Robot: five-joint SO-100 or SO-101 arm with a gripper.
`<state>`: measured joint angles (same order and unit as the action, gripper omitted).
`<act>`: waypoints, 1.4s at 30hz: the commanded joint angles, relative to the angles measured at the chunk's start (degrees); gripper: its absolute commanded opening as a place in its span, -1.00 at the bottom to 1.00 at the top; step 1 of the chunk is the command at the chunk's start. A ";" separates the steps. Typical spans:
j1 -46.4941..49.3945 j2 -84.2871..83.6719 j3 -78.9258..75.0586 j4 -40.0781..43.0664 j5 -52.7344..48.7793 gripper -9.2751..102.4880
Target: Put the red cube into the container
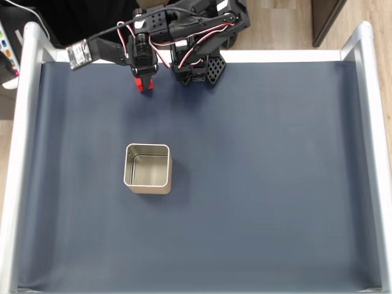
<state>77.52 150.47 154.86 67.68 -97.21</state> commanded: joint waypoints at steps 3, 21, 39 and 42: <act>-5.80 0.88 -9.76 7.73 4.57 -0.83; -31.82 -12.22 -41.57 20.21 10.81 -0.83; -52.03 -31.03 -62.05 14.59 11.69 -0.83; -52.56 -32.78 -61.35 11.60 9.93 -0.83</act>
<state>25.49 118.04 95.80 81.65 -86.04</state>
